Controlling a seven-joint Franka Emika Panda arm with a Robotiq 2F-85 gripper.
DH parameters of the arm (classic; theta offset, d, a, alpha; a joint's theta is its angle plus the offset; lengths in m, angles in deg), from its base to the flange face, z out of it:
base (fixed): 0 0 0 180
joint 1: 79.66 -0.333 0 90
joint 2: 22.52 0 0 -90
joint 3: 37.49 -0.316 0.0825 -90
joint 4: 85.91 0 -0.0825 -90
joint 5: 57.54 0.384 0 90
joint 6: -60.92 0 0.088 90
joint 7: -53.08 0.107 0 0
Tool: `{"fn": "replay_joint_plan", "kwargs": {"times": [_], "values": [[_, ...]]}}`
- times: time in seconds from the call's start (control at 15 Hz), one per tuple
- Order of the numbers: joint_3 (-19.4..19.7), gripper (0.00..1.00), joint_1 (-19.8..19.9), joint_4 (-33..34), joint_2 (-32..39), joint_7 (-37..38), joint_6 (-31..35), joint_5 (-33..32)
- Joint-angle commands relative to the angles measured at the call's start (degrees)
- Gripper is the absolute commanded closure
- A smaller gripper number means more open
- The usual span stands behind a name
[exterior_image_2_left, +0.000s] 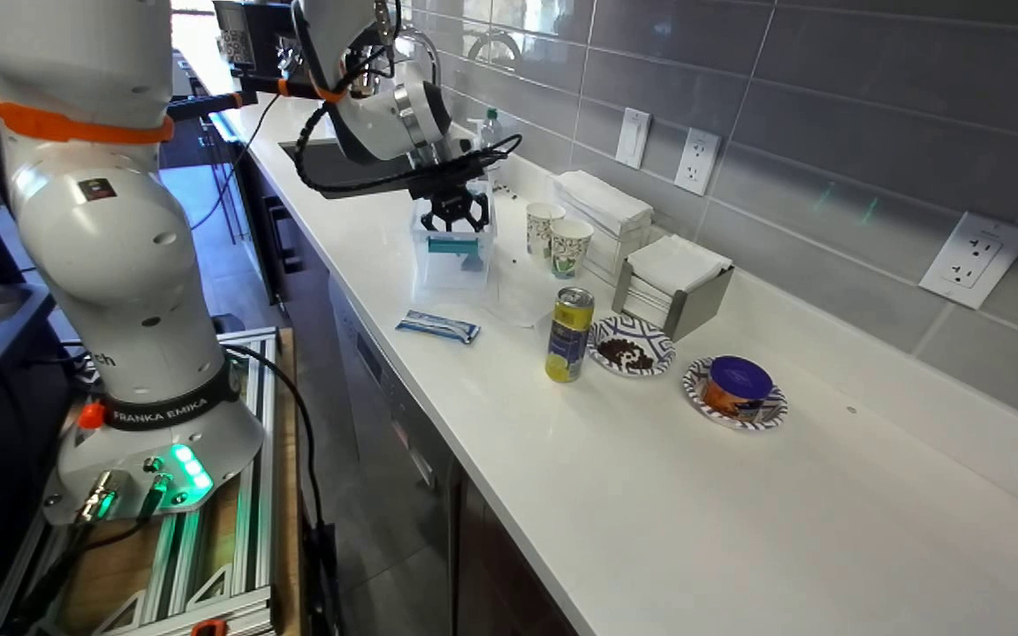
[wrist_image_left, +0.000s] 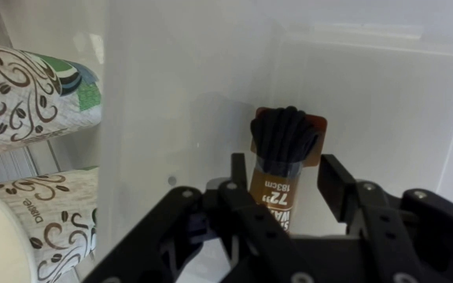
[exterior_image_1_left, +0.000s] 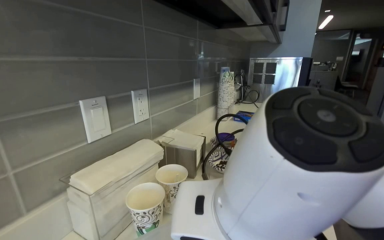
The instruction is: Move the brown object from the storage box to the counter
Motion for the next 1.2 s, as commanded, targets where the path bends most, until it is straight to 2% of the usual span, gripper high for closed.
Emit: {"fn": "replay_joint_plan", "kwargs": {"times": [0.0, 0.27, 0.4, 0.6, 0.67, 0.8, 0.93, 1.13], "values": [[0.9, 0.42, -0.5, 1.1, 2.6, 2.9, 2.0, -3.4], [1.5, 0.41, 0.0, 1.5, 4.0, 2.6, 4.3, -3.9], [2.0, 0.44, 0.2, 1.6, 4.6, 2.3, 5.8, -3.8], [2.2, 0.57, 0.3, 1.5, 4.7, 1.4, 7.2, -3.2], [2.2, 0.69, 0.3, 1.4, 4.4, 1.1, 7.2, -2.9], [1.9, 0.8, 0.5, 1.0, 3.6, 0.7, 7.4, -2.2], [1.6, 0.84, 0.7, 0.4, 2.4, 0.3, 7.6, -1.5], [-0.3, 0.86, 2.3, -1.0, 0.9, -4.1, 7.0, 5.2]]}}
